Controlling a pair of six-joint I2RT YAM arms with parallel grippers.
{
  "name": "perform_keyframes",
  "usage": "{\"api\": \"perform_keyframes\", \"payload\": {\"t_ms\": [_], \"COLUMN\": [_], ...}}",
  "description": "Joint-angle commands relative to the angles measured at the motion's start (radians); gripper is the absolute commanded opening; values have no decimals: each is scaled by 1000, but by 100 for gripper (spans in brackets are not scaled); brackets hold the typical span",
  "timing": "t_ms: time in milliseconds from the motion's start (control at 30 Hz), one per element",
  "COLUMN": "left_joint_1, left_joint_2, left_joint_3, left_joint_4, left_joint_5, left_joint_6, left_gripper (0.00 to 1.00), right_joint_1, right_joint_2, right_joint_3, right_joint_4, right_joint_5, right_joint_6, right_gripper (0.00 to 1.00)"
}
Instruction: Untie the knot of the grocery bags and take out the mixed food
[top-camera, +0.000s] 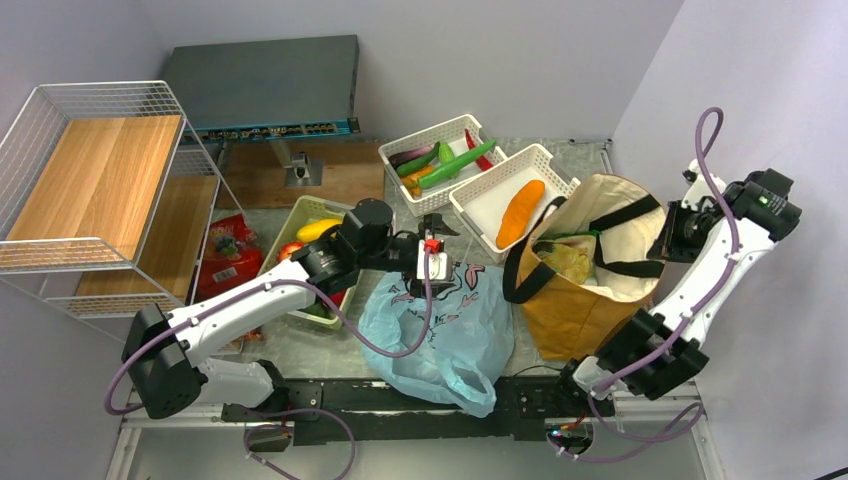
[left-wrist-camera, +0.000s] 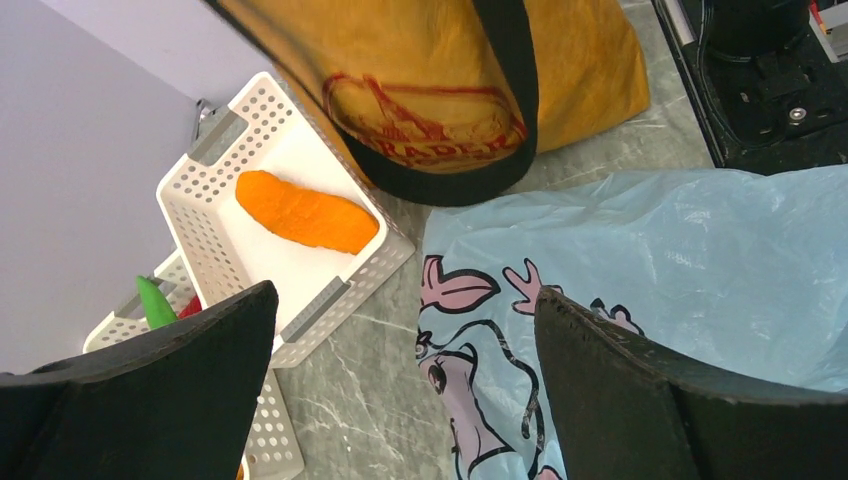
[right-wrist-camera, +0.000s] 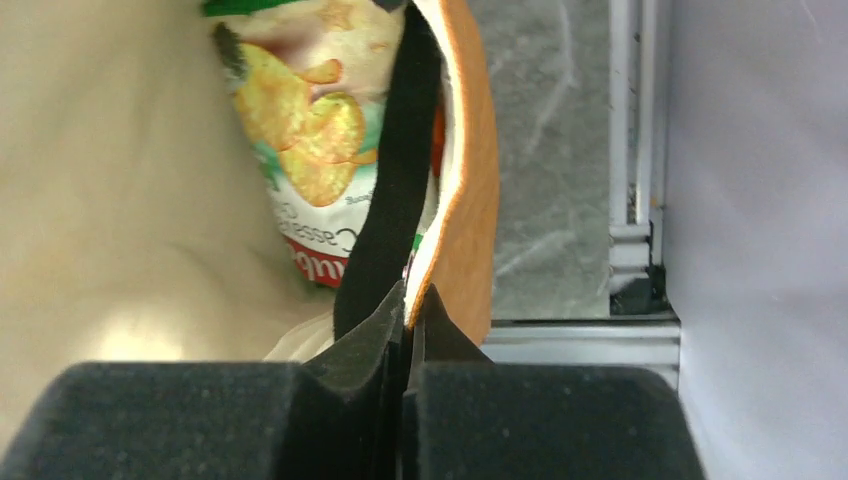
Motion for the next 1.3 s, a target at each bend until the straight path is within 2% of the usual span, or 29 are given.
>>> {"api": "perform_keyframes", "payload": {"t_ms": [0,100,233,400,533,600,667,733,867,967,1100,1267], "left_joint_1": [-1,0,-13,-91,-193,-246,-273,-289,-325,-347,-359,-293], "left_joint_2": [-21,-16,2,54,178,256,316,373,514,598,589,522], "left_joint_3": [54,95,168,190,236,247,238,236,289,354,342,294], "left_joint_4": [20,8,-18,-58,-100,-118,-101,-74,-54,1,93,102], "left_joint_5": [23,46,77,72,12,-18,-21,-1,43,56,13,-160], "left_joint_6": [-22,-27,-29,121,218,282,315,342,420,361,324,316], "left_gripper": [98,95,83,55,36,31,29,33,49,74,95,99], "right_joint_1": [80,249,372,420,468,493,516,546,625,676,718,729], "right_joint_2": [-153,-243,-331,-364,-375,-373,-373,-384,-380,-351,-335,-349], "right_joint_3": [40,3,-68,-121,-161,-170,-190,-221,-280,-311,-321,-297], "right_joint_4": [-26,-22,2,-23,-6,-9,-19,-5,44,50,51,39], "right_joint_5": [-245,-286,-326,-347,-351,-348,-344,-331,-268,-234,-203,-183], "right_joint_6": [-84,-92,-82,-112,-80,-76,-84,-80,-59,-69,-85,-106], "right_gripper": [0,0,0,0,0,0,0,0,0,0,0,0]}}
